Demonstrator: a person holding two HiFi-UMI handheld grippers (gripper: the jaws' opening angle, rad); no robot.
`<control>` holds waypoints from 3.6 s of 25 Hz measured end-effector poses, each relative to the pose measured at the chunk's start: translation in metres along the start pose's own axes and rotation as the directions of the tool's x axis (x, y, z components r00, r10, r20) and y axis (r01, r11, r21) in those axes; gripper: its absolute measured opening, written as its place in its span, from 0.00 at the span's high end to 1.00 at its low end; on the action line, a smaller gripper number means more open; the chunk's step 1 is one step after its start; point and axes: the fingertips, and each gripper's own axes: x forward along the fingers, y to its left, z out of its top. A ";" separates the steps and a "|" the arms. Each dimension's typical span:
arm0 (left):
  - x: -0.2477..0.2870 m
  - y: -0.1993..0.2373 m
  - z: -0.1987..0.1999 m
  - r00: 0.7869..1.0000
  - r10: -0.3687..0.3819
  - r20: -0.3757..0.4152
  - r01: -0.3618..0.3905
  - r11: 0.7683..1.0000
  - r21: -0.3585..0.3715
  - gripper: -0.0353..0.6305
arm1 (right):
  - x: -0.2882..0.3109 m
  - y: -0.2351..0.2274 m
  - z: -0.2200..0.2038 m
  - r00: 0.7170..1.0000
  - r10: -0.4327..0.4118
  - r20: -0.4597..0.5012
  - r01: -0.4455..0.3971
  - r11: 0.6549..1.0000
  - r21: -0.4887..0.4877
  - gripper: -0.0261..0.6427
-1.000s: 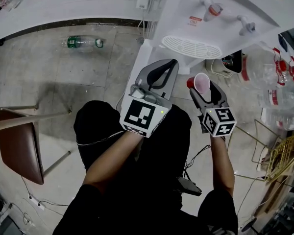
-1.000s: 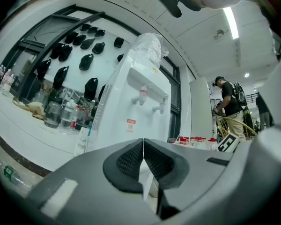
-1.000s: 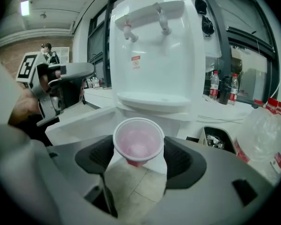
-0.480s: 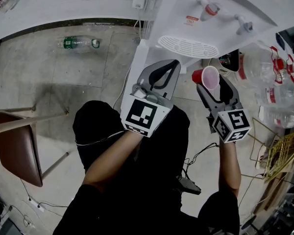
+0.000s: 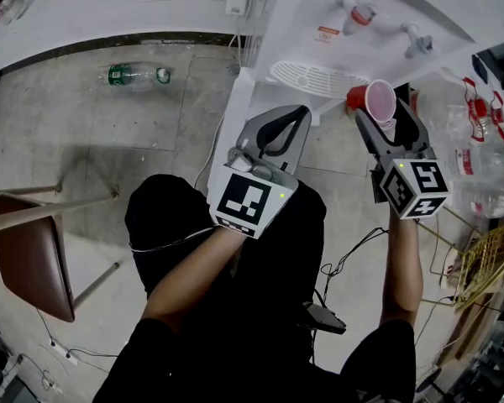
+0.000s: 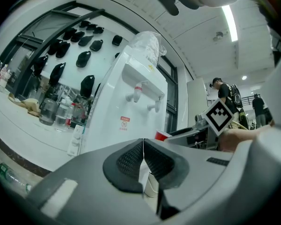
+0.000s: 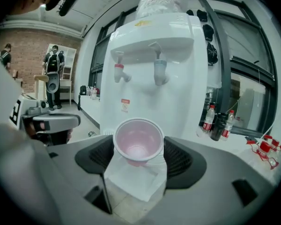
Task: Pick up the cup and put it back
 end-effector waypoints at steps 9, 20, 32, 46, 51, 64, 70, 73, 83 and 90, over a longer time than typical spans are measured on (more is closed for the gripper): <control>0.000 -0.002 0.001 1.000 -0.008 0.003 0.008 1.000 -0.009 0.94 | 0.022 -0.019 -0.012 0.999 -0.031 -0.044 0.031 0.999 0.009 0.48; -0.003 -0.002 0.003 1.000 -0.012 0.009 0.012 1.000 -0.017 0.94 | 0.041 -0.025 -0.011 0.997 -0.040 -0.062 0.042 0.999 0.031 0.48; -0.003 -0.001 0.002 1.000 -0.013 0.008 0.013 1.000 -0.025 0.94 | 0.050 -0.028 -0.008 0.997 -0.038 -0.069 0.042 0.998 0.051 0.48; -0.003 -0.002 0.004 1.000 -0.011 0.014 0.011 1.000 -0.020 0.94 | 0.054 -0.030 -0.007 0.998 -0.056 -0.042 0.059 0.997 0.052 0.48; -0.005 -0.003 0.004 1.000 -0.011 0.020 0.012 0.999 -0.032 0.94 | 0.053 -0.030 -0.008 0.998 -0.050 -0.028 0.052 0.996 0.074 0.47; -0.003 0.000 0.004 1.000 -0.008 0.022 0.008 1.000 -0.021 0.94 | -0.004 -0.025 -0.006 0.985 -0.138 0.105 0.114 0.972 0.204 0.49; -0.003 -0.003 0.004 1.000 -0.018 0.020 0.019 1.000 -0.019 0.94 | -0.018 0.007 -0.101 0.988 -0.143 -0.054 0.153 0.920 0.362 0.78; -0.004 -0.006 -0.002 1.000 -0.018 0.002 0.018 1.000 -0.023 0.94 | -0.010 0.020 -0.136 0.983 -0.118 -0.140 0.165 0.904 0.395 0.89; -0.016 -0.024 0.005 0.996 -0.051 -0.078 0.046 0.997 -0.064 0.94 | -0.010 0.049 -0.142 0.958 -0.029 -0.284 0.156 0.887 0.435 0.97; -0.031 -0.024 0.075 0.985 0.018 -0.174 -0.041 0.991 -0.126 0.94 | -0.049 0.068 -0.079 0.920 0.060 -0.388 0.141 0.872 0.469 0.97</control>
